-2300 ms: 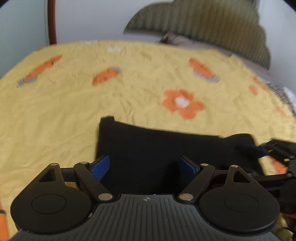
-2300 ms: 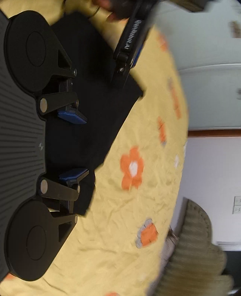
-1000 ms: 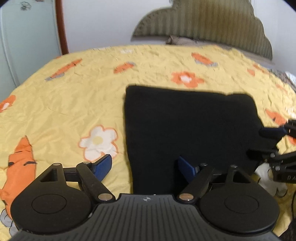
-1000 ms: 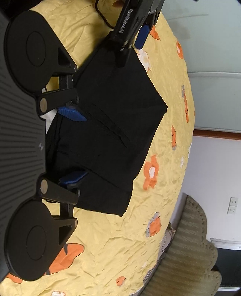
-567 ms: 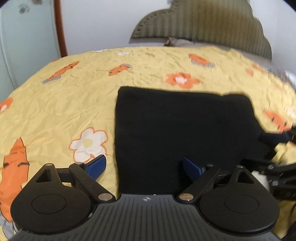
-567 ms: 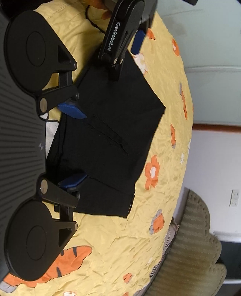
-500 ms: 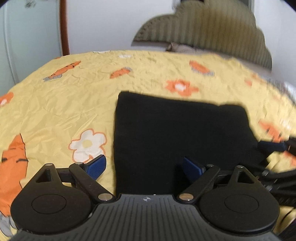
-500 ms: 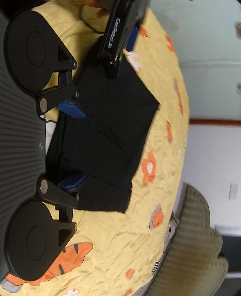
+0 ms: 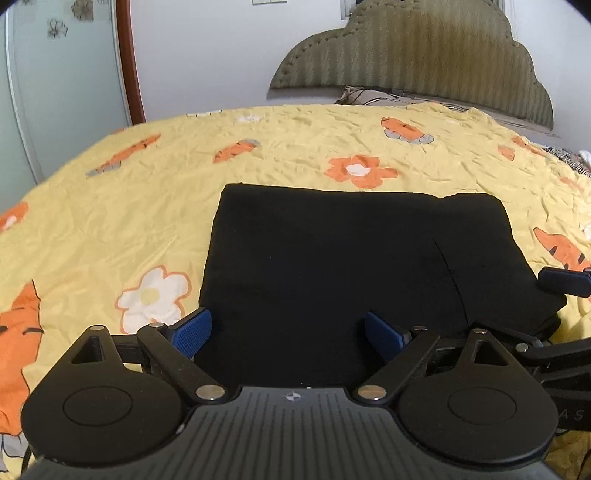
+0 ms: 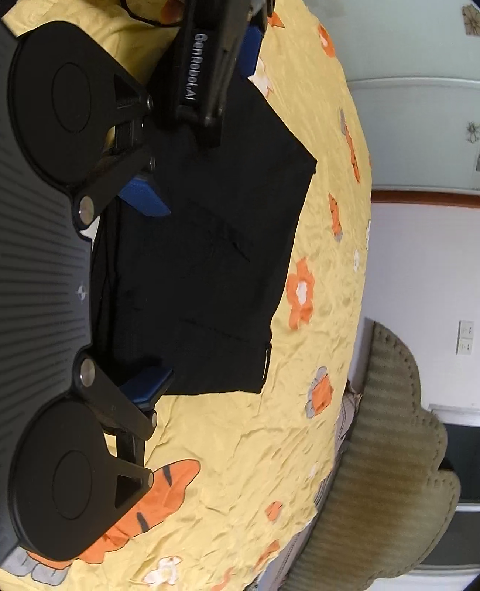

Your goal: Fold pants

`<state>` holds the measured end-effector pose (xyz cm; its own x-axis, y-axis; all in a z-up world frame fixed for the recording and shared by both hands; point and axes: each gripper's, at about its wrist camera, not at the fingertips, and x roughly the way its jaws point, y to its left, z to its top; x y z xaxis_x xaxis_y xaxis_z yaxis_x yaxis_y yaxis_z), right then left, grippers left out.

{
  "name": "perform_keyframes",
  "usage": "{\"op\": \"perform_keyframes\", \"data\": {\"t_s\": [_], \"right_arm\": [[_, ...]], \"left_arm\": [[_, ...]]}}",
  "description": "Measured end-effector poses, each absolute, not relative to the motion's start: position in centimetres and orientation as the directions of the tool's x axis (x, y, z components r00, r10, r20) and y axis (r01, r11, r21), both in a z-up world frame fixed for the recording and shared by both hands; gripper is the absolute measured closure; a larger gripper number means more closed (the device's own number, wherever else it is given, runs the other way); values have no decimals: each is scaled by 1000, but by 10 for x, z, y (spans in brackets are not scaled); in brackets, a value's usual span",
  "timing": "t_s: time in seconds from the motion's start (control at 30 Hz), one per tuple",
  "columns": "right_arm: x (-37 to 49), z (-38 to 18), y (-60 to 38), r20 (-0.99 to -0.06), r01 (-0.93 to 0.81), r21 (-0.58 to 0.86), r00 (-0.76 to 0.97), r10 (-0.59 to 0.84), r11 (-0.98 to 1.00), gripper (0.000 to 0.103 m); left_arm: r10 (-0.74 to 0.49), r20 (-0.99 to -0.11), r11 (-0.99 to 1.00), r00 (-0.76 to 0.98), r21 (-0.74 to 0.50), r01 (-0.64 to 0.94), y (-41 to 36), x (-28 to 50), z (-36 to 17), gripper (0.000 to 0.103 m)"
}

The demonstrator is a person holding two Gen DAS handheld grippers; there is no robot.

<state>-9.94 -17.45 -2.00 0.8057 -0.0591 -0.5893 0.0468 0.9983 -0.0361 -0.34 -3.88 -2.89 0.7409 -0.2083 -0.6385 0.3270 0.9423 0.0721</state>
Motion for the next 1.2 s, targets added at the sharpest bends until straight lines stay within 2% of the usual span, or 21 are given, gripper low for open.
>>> {"op": "perform_keyframes", "data": {"t_s": [0.33,0.8,1.0,1.1,1.2], "right_arm": [[-109,-18,-176,-597,125,7,796,-96,992,1],[-125,-18,-165,-604,198,75,789,-114,977,1],[-144,-13,-157,-562,221,149,821,-101,964,1],[-144,-15,-152,-537,197,136,838,-95,971,1],[-140,-15,-143,-502,205,40,851,-157,978,1]], "left_arm": [[-182,-633,953,753,77,294,-36,-9,-28,7],[-170,-617,967,769,45,250,-26,-32,-20,7],[-146,-608,979,781,24,202,-14,-47,-19,8],[-163,-595,981,787,-16,191,-5,-49,-23,7],[-153,-573,984,805,-11,179,0,-49,-26,7]]}}
